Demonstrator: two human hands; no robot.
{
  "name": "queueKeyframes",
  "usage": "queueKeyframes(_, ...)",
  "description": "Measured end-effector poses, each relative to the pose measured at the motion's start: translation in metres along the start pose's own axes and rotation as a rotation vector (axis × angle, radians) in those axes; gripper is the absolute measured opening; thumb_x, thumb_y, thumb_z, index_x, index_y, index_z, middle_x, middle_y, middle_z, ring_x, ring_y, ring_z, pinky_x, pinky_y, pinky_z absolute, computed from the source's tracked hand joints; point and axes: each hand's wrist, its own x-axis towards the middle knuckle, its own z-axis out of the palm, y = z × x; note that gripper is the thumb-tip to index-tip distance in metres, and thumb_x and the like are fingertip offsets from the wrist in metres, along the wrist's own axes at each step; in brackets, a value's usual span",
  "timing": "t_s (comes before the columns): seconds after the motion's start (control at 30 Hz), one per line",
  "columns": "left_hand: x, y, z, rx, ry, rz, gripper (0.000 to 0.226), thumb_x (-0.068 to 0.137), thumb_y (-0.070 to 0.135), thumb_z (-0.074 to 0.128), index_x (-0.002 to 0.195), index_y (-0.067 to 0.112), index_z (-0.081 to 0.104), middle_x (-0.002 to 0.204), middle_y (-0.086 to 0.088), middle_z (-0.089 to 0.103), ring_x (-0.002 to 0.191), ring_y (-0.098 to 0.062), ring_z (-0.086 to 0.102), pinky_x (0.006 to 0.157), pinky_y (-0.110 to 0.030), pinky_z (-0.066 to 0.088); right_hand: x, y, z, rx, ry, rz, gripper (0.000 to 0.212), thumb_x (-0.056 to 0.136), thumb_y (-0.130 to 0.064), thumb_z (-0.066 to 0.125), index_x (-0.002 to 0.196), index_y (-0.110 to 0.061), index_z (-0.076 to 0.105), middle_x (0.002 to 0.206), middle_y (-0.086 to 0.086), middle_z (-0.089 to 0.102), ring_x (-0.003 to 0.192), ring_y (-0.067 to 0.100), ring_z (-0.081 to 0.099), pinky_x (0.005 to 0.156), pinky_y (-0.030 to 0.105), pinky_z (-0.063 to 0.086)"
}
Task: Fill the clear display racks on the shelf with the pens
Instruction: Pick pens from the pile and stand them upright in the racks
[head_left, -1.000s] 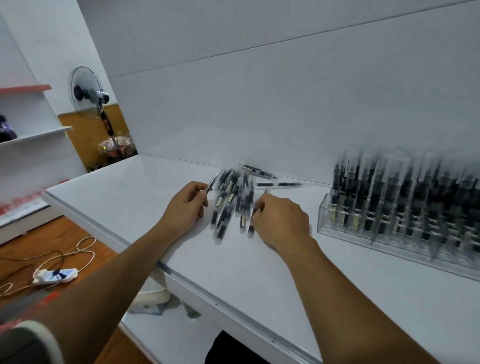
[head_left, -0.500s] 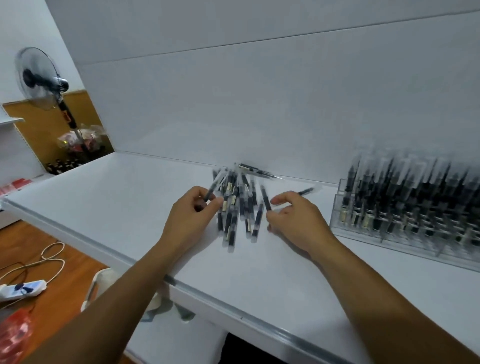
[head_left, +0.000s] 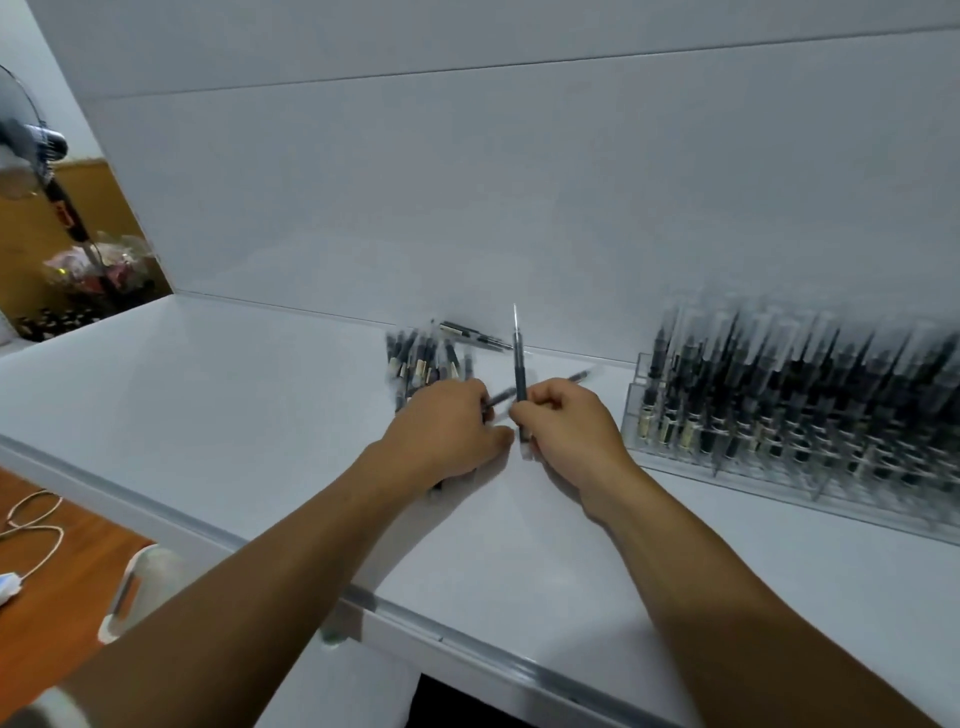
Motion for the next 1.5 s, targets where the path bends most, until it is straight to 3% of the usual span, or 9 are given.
queueKeyframes(0.1,0.004,0.005,0.0,0.084,-0.011,-0.006,0.026,0.086,0.039,0.058,0.073,0.023,0.043,0.077,0.003,0.053,0.079,-0.02,0.055,0.062,-0.03,0.041,0.0,-0.001,0.001,-0.013,0.012,-0.045,0.008,0.082,-0.021,0.062,0.085,-0.027,0.061,0.073,-0.006,0.064,0.071,0.016,0.062,0.075,0.041,0.053)
queueKeyframes(0.27,0.001,0.008,0.0,0.109,0.0,-0.012,0.023,0.089,0.033,0.054,0.101,0.015,0.048,0.093,-0.005,0.06,0.087,-0.024,0.057,0.074,-0.037,0.048,-0.004,-0.007,0.003,0.024,0.065,-0.137,0.014,0.079,-0.023,0.062,0.081,-0.035,0.056,0.065,-0.019,0.06,0.068,0.009,0.059,0.066,0.031,0.048)
queueKeyframes(0.47,0.004,0.014,-0.004,0.08,-0.048,-0.041,0.019,0.088,0.028,0.051,0.101,0.015,0.055,0.096,-0.002,0.065,0.089,-0.022,0.059,0.07,-0.032,0.046,-0.014,-0.021,0.004,0.063,0.107,-0.235,0.017,0.067,-0.039,0.054,0.084,-0.036,0.055,0.081,-0.028,0.06,0.069,0.009,0.059,0.06,0.034,0.051)
queueKeyframes(0.6,-0.004,0.01,-0.01,-0.15,-0.022,-0.053,0.016,0.088,0.024,0.052,0.093,0.011,0.06,0.082,-0.004,0.067,0.079,-0.022,0.061,0.07,-0.037,0.048,-0.023,-0.037,-0.002,0.08,0.156,-0.364,0.01,0.078,-0.043,0.056,0.083,-0.035,0.056,0.081,-0.03,0.06,0.061,-0.001,0.056,0.055,0.022,0.041)
queueKeyframes(0.7,-0.009,0.01,-0.011,-0.432,0.065,-0.069,0.012,0.089,0.021,0.053,0.08,0.013,0.056,0.063,0.001,0.057,0.057,-0.017,0.051,0.054,-0.031,0.042,-0.03,-0.05,-0.019,0.078,0.155,-0.454,0.015,0.087,-0.036,0.062,0.073,-0.032,0.057,0.063,-0.027,0.058,0.052,-0.001,0.051,0.05,0.013,0.037)
queueKeyframes(0.87,-0.016,0.03,-0.001,-0.937,0.132,-0.089,0.011,0.095,0.02,0.056,0.097,0.02,0.067,0.056,0.015,0.05,0.055,-0.007,0.045,0.053,-0.021,0.035,-0.045,-0.053,-0.081,0.039,0.158,-0.558,0.011,0.088,-0.026,0.067,0.08,-0.032,0.066,0.063,-0.014,0.061,0.053,0.002,0.05,0.052,0.016,0.045)
queueKeyframes(1.0,-0.02,0.061,0.009,-1.229,0.079,0.042,0.012,0.097,0.014,0.052,0.099,0.009,0.063,0.064,0.003,0.052,0.055,-0.011,0.044,0.048,-0.017,0.033,-0.057,-0.048,-0.14,-0.025,0.196,-0.652,0.024,0.09,-0.014,0.068,0.098,-0.036,0.062,0.073,-0.009,0.057,0.062,0.003,0.051,0.059,0.013,0.045)
queueKeyframes(1.27,-0.027,0.131,0.025,-1.401,0.049,0.383,0.016,0.092,0.019,0.054,0.1,0.006,0.055,0.062,-0.001,0.051,0.056,-0.009,0.047,0.052,-0.016,0.038,-0.059,-0.027,-0.195,-0.048,0.444,-0.624,0.009,0.094,-0.018,0.063,0.089,-0.025,0.066,0.075,0.001,0.069,0.07,0.016,0.067,0.067,0.041,0.059)
queueKeyframes(1.5,-0.027,0.153,0.039,-1.464,0.062,0.429,0.011,0.09,0.013,0.051,0.098,0.011,0.058,0.061,-0.002,0.041,0.054,-0.01,0.039,0.049,-0.018,0.035,-0.049,-0.007,-0.195,-0.279,0.458,-0.532,0.013,0.088,-0.024,0.07,0.09,-0.035,0.063,0.077,-0.007,0.066,0.073,0.014,0.064,0.072,0.039,0.057)
